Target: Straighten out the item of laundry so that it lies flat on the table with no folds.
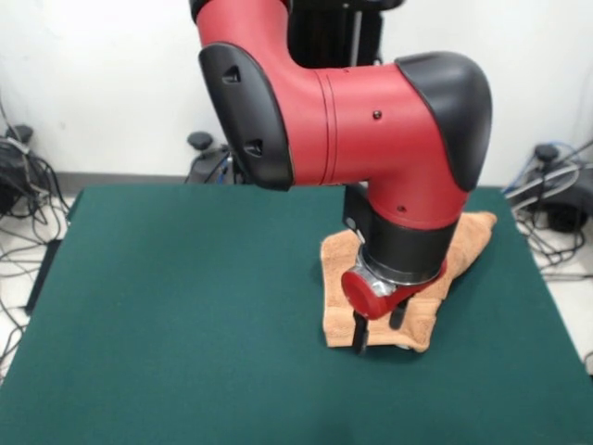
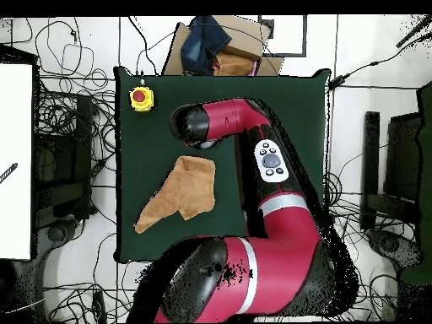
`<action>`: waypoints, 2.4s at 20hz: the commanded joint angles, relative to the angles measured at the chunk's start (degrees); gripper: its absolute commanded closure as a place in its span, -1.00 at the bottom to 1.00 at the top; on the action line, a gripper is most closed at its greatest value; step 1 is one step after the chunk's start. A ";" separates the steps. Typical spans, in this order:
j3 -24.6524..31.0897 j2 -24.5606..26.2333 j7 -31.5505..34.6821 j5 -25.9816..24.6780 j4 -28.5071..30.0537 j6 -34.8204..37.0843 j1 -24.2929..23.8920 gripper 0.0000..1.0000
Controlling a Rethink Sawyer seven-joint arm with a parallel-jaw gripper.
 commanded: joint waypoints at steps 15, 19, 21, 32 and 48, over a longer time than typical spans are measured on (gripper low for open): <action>4.00 4.28 -25.12 -3.52 -3.04 9.69 2.00 -1.00; 3.41 4.97 -25.81 -3.21 -3.29 9.32 2.76 -1.00; 3.19 5.11 -26.44 -2.92 -3.23 9.73 2.90 -1.00; 3.15 7.08 -28.71 -2.50 -5.20 10.45 2.86 -1.00; 2.30 10.42 -29.06 -2.55 -10.51 13.60 4.70 -1.00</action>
